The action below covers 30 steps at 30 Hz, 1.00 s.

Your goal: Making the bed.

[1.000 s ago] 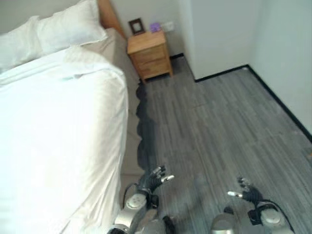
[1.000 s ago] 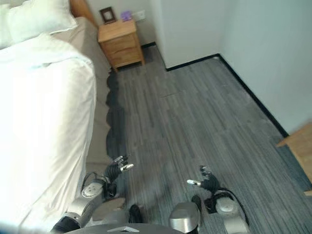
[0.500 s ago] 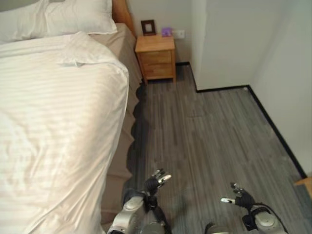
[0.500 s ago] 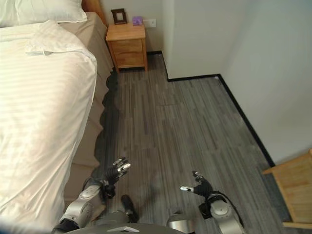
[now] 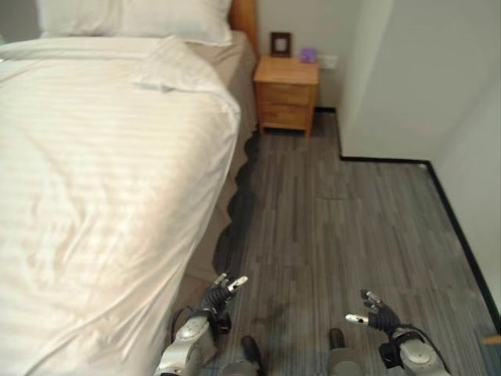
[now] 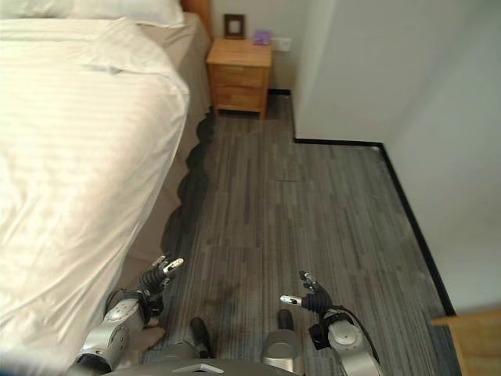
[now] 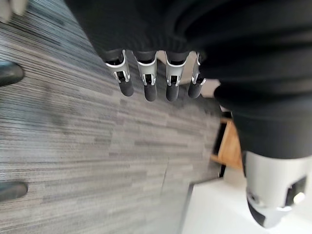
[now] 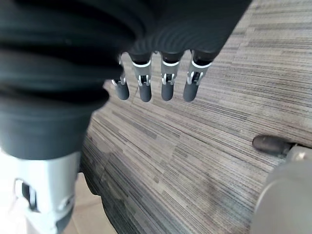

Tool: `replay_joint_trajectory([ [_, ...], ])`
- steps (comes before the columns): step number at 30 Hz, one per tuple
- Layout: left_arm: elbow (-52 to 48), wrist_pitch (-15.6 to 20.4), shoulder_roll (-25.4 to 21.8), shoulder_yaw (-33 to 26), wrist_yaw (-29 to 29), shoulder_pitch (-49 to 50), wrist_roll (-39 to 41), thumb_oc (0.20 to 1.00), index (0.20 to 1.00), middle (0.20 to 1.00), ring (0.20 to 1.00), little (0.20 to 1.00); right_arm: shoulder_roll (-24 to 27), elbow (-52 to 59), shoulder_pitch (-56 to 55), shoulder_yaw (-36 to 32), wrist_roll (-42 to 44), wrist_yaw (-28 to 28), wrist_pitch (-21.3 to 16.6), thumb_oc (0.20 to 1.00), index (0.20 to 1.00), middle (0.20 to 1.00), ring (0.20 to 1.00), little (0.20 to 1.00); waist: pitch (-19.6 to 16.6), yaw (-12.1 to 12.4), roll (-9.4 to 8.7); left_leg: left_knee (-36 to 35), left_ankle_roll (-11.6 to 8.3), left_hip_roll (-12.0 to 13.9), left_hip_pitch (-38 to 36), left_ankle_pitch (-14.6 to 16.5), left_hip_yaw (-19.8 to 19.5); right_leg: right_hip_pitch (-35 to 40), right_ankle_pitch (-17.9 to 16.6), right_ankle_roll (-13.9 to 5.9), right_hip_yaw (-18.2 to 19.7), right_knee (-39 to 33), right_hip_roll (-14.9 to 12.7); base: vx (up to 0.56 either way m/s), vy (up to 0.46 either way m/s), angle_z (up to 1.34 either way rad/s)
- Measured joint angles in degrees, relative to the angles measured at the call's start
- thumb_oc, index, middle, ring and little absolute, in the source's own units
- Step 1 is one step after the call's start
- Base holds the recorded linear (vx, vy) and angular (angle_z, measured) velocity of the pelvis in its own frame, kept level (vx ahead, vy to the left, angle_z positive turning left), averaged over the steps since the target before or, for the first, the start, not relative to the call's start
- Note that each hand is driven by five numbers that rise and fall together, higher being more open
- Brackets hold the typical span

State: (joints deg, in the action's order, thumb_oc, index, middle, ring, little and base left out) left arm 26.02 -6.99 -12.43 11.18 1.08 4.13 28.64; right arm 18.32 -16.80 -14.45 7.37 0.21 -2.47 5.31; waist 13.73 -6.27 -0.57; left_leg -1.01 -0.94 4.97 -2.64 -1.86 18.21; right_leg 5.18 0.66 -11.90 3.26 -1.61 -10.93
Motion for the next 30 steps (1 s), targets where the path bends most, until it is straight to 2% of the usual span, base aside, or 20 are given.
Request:
replay_joint_trajectory([
  [3,-1.2,0.2,1.6,2.0,-0.3,1.6,-0.1,1.0,1.0,1.0,1.0,1.0,1.0,0.1,-0.3,-0.1,0.1,0.0,-0.1,1.0,1.0,1.0,1.0,1.0,-1.6,-0.5,1.81,-4.7,-1.25,-0.3,-3.0,-0.9,-0.3,1.9,-0.7,0.43,-1.2,-1.6,0.1,0.08,-0.04,0.22],
  [4,-1.4,0.2,1.6,2.1,-0.4,1.6,-0.1,1.0,1.0,1.0,1.0,1.0,1.0,0.2,-0.4,-0.1,0.0,-0.1,-0.2,1.0,1.0,1.0,1.0,1.0,-2.0,-1.3,2.5,-4.7,-1.29,-0.5,-2.8,-1.4,-0.7,3.2,-2.2,0.43,-2.0,-4.0,0.1,0.1,-0.036,0.09],
  [6,-1.7,0.2,1.6,2.0,-0.4,1.6,-0.1,1.0,1.0,1.0,1.0,1.0,1.0,0.2,-0.8,-0.1,0.0,0.0,-0.2,1.0,1.0,1.0,1.0,1.0,-2.1,-1.7,2.68,-4.7,-1.12,-0.6,-2.7,-1.5,-1.3,3.4,-2.7,0.86,-2.7,-4.0,0.1,0.1,-0.027,0.16],
  [8,-2.7,0.2,1.5,1.9,-1.3,3.0,-0.1,1.0,1.0,1.0,1.0,1.0,1.0,0.2,-3.3,-0.3,-0.1,0.0,-0.4,1.0,1.0,1.0,1.0,1.0,-3.9,-1.6,2.9,-4.7,-1.94,-0.4,-3.7,-0.9,-1.6,4.3,-1.7,0.48,-2.8,-4.3,0.1,-0.06,0.029,0.12],
  [9,-3.0,0.5,0.7,-0.2,3.7,2.3,-6.7,1.0,1.0,1.0,1.0,1.0,0.8,-4.2,-2.0,-0.3,3.1,3.3,-0.9,1.0,1.0,1.0,1.0,1.0,-4.8,-0.9,1.75,-4.7,-1.28,0.3,-2.6,-1.6,-1.0,3.2,-3.3,1.96,-8.0,-3.7,0.5,-0.21,0.096,0.06],
  [10,-4.1,0.9,-1.2,-2.5,5.8,1.6,-9.4,1.0,1.0,1.0,1.0,1.0,0.8,-6.7,-1.0,-0.3,3.7,4.6,-0.4,1.0,1.0,1.0,1.0,1.0,-5.4,0.0,0.84,-4.7,-1.55,1.2,-2.0,-2.1,-1.0,2.5,-4.2,3.09,-10.9,-3.9,1.3,-0.22,0.125,-0.25],
  [11,-4.0,2.3,-3.0,-6.4,6.5,0.5,-11.8,1.0,1.0,1.0,1.0,1.0,1.1,-8.6,0.0,-0.5,4.3,5.4,-0.5,1.0,1.0,1.0,1.0,1.0,-5.9,2.1,0.11,-4.7,-1.91,2.1,-1.8,-1.6,1.0,0.5,-5.3,3.04,-11.2,-2.5,1.9,-0.07,0.093,-0.63],
  [12,-3.0,2.8,-6.7,-10.3,7.7,-1.1,-13.7,1.0,1.0,1.0,1.0,1.0,1.7,-10.6,3.2,-1.9,4.2,5.8,-0.4,1.0,1.0,1.0,1.0,1.0,-6.0,3.4,-1.29,-4.7,-1.79,4.2,-1.4,-1.6,3.3,-2.2,-5.3,3.21,-13.9,0.3,2.9,-0.11,0.136,-0.55],
  [13,-2.7,2.8,-9.0,-10.5,7.6,-1.6,-14.0,1.0,1.0,1.0,1.0,1.0,1.9,-10.7,3.7,-2.5,4.2,5.9,-0.3,1.0,1.0,1.0,1.0,1.0,-6.4,3.2,-2.6,-4.7,-1.79,4.1,-1.4,-1.6,3.6,-2.0,-4.8,3.6,-14.9,0.2,2.7,-0.13,0.154,-0.33],
  [14,-2.7,2.8,-12.3,-10.4,7.4,-2.5,-14.1,1.0,1.0,1.0,1.0,1.0,2.3,-10.8,5.1,-3.1,3.6,6.2,-0.3,1.0,1.0,1.0,1.0,1.0,-6.8,3.3,-6.17,-2.2,-1.3,2.4,-1.8,-1.4,6.4,-3.4,-3.0,3.71,-15.6,1.4,0.9,-0.11,0.105,-0.09],
  [15,-2.8,2.8,-13.1,-10.3,7.4,-3.2,-14.1,1.0,1.0,1.0,1.0,1.0,2.9,-11.0,6.5,-3.1,2.7,6.4,-0.3,1.0,1.0,1.0,1.0,1.0,-6.2,3.4,-7.65,2.9,-0.1,1.3,-1.4,1.3,8.9,-4.2,-2.4,2.2,-15.4,3.7,-0.8,-0.08,0.061,-0.23],
  [16,-3.1,2.9,-12.7,-10.1,7.4,-3.4,-14.1,1.0,1.0,1.0,1.0,1.0,4.7,-10.5,7.9,-2.9,2.0,6.6,-0.5,1.0,1.0,1.0,1.0,1.0,-5.8,3.6,-6.26,4.7,0.85,1.6,-1.7,5.2,9.6,-5.3,-0.7,0.19,-17.5,6.2,-1.9,0.05,-0.01,-0.38],
  [17,-2.3,3.2,-12.4,-9.7,7.4,-4.6,-14.1,1.0,1.0,1.0,1.0,1.0,5.7,-10.7,10.2,-2.7,1.5,7.1,-0.4,1.0,1.0,1.0,1.0,1.0,-5.9,3.9,-5.28,2.2,1.43,2.7,-2.7,6.2,11.6,-9.1,-2.6,-1.74,-23.2,14.1,-4.5,0.05,-0.042,-0.38],
  [19,-2.2,3.2,-12.5,-9.0,7.3,-4.9,-14.0,1.0,1.0,1.0,1.0,1.0,5.8,-9.0,10.9,-2.4,0.3,6.9,-0.6,1.0,1.0,1.0,1.0,1.0,-5.7,4.0,-4.61,1.1,1.14,3.0,-2.9,5.5,11.2,-11.0,-4.3,-1.7,-27.6,16.6,-6.9,0.11,-0.114,-0.28],
  [22,-2.0,3.2,-12.4,-9.1,7.3,-5.3,-14.0,1.0,1.0,1.0,1.0,1.0,5.6,-8.3,11.0,-1.9,-0.2,7.0,-0.7,1.0,1.0,1.0,1.0,1.0,-5.7,3.4,-4.71,0.0,1.11,2.7,-3.2,4.8,11.2,-11.6,-6.3,-1.96,-29.4,11.1,-9.2,0.16,-0.161,-0.02],
  [23,-2.0,3.2,-12.3,-9.1,7.3,-5.3,-14.0,1.0,1.0,1.0,1.0,1.0,5.6,-8.2,10.9,-1.9,-0.2,7.1,-0.8,1.0,1.0,1.0,1.0,1.0,-5.7,3.2,-4.57,-0.3,1.04,2.5,-3.2,4.7,11.2,-11.1,-7.1,-2.02,-29.3,6.6,-9.4,0.41,-0.355,0.03],
  [24,-0.6,3.2,-12.0,-9.3,7.3,-6.1,-14.0,1.0,1.0,1.0,1.0,1.0,5.2,-8.3,10.4,-1.8,-0.2,7.0,-0.7,1.0,1.0,1.0,1.0,1.0,-5.1,3.0,-3.77,-0.3,0.68,2.4,-3.1,4.6,10.9,-10.9,-9.2,-3.43,-27.8,-1.3,-9.4,0.39,-0.374,0.07],
  [27,-0.1,3.2,-11.8,-9.4,7.3,-6.5,-14.0,1.0,1.0,1.0,1.0,1.0,5.1,-6.2,8.7,-1.9,-0.3,7.0,-0.5,1.0,1.0,1.0,1.0,1.0,-4.6,1.5,-3.02,-0.5,-0.6,2.6,-4.3,4.5,9.9,-9.8,-10.8,-1.94,-28.3,-2.9,-10.1,0.36,-0.31,0.22],
  [29,-0.4,3.2,-10.5,-9.4,7.5,-6.3,-13.7,1.0,1.0,1.0,1.0,1.0,5.2,-4.8,7.2,-2.1,-0.3,7.0,-0.4,1.0,1.0,1.0,1.0,1.0,-4.6,1.4,-1.6,-0.4,-3.32,4.1,-7.3,5.1,9.4,-7.4,-8.9,-0.48,-28.8,6.4,-8.1,0.33,-0.389,0.18],
  [30,-0.9,3.5,-9.9,-9.2,7.6,-5.8,-13.0,1.0,1.0,1.0,1.0,1.0,5.2,-4.2,7.1,-2.2,-0.3,7.0,-0.4,1.0,1.0,1.0,1.0,1.0,-4.9,1.6,-1.65,3.8,-6.53,6.9,-7.5,6.1,9.3,-6.6,-3.9,4.17,-30.0,13.2,-5.5,0.13,-0.222,0.12],
])
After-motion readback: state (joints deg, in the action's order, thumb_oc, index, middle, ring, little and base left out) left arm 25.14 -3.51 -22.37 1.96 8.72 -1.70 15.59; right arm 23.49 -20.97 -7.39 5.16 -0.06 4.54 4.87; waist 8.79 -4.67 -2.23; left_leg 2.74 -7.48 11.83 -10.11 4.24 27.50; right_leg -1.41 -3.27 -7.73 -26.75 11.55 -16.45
